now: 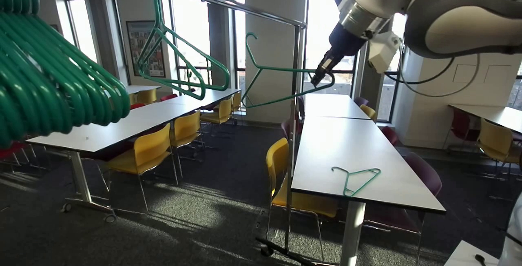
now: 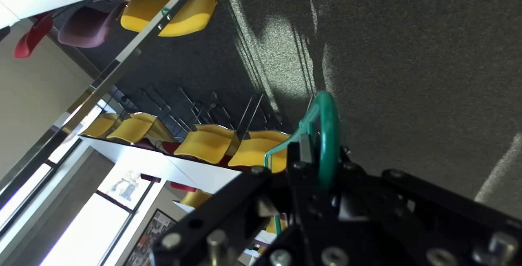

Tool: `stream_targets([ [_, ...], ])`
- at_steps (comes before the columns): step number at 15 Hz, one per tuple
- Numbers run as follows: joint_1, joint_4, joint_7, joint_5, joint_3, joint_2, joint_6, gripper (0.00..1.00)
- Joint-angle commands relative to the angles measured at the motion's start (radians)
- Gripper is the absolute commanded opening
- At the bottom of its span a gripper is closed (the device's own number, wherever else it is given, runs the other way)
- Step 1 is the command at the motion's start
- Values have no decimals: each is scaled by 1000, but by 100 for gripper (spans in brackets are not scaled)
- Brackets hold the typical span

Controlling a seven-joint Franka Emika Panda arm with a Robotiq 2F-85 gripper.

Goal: Remove the coat hanger from the rack

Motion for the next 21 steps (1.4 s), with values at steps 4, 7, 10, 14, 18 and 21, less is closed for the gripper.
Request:
stream_targets([
  [4,-19,-354,94,11,-8,-369,-38,2],
  [7,-54,-464,132,9,-45,-487,-88,2],
  [10,-101,-566,117,-7,-90,-590,-165,2],
  [14,-183,-719,48,-119,-158,-717,-278,2],
  [18,-257,-766,-83,-361,-245,-718,-323,2],
  [21,-292,-724,-150,-571,-321,-631,-311,2],
])
